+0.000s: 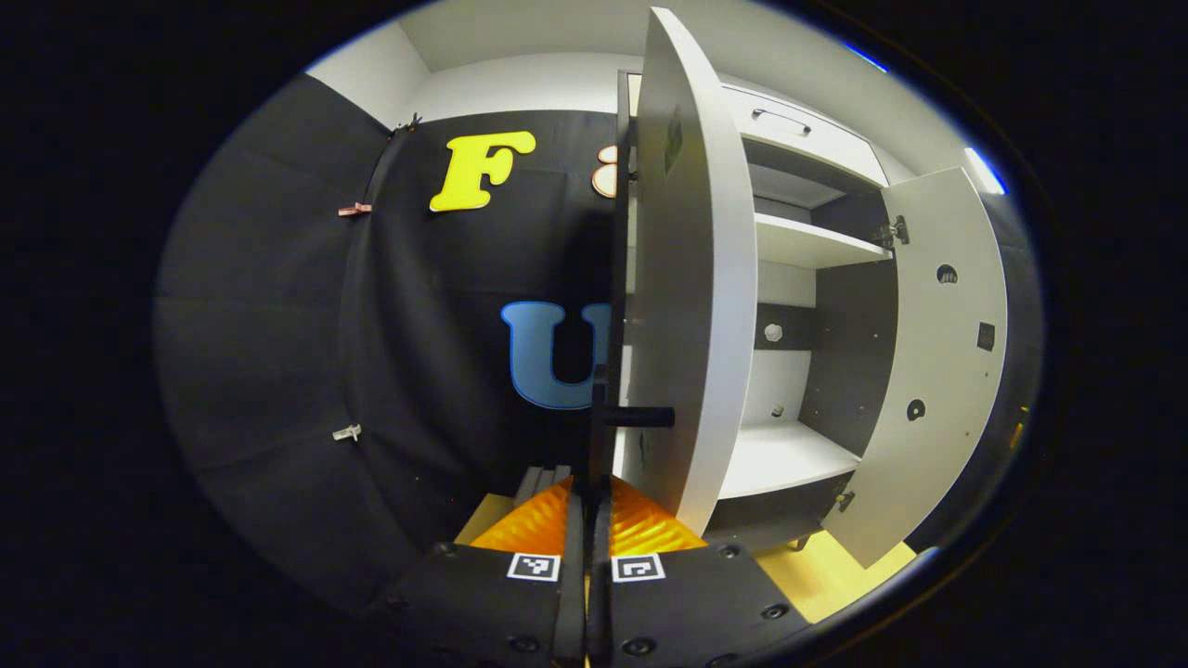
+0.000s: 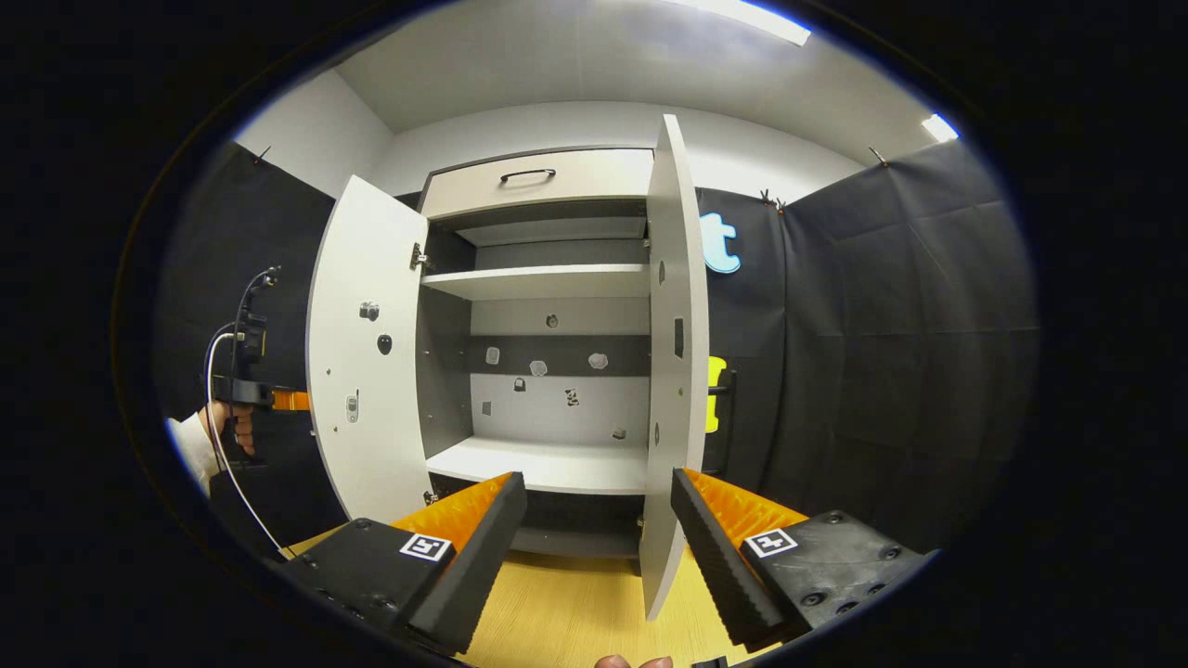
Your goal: Open the right door of the double-door shoe cabinet with the right hand, and open the left door with the left hand.
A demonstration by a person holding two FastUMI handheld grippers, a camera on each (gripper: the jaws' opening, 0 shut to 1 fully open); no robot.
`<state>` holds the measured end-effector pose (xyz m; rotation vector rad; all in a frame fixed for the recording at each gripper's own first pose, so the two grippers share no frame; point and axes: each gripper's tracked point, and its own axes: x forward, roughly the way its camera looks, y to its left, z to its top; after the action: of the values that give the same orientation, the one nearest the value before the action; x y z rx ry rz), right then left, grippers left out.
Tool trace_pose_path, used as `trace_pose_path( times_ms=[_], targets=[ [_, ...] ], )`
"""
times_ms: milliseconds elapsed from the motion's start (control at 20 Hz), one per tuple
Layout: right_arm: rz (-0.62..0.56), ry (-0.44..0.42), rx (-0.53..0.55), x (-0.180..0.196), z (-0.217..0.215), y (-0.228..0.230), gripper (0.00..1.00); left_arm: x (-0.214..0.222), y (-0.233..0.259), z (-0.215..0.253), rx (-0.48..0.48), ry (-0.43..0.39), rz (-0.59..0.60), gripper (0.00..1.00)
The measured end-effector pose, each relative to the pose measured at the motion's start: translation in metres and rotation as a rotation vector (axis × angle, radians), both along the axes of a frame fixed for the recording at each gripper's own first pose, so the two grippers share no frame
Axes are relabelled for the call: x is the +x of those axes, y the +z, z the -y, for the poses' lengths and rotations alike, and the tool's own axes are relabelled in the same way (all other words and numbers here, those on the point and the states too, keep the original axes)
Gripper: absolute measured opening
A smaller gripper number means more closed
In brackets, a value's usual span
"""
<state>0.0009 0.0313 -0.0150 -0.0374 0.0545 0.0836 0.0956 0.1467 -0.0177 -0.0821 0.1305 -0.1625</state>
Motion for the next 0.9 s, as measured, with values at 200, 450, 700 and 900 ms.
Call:
trace_pose_path(
  times_ms=[200, 450, 700, 900],
  targets=[
    [0.000, -0.001, -0.019, -0.002, -0.004, 0.000, 0.98, -0.002, -0.008, -0.005, -0.005, -0.043, -0.006, 0.11],
    [-0.003, -0.004, -0.018, -0.012, -0.008, 0.002, 0.99, -0.003, -0.020, -0.005, -0.026, -0.045, -0.025, 0.11],
    [0.000, -0.007, -0.019, -0.019, -0.006, 0.003, 0.98, -0.008, -0.015, -0.005, -0.010, -0.044, -0.015, 0.11],
    [-0.002, -0.008, -0.004, -0.021, -0.003, 0.002, 0.99, -0.023, -0.008, -0.008, -0.005, -0.030, 0.003, 0.12]
  ],
)
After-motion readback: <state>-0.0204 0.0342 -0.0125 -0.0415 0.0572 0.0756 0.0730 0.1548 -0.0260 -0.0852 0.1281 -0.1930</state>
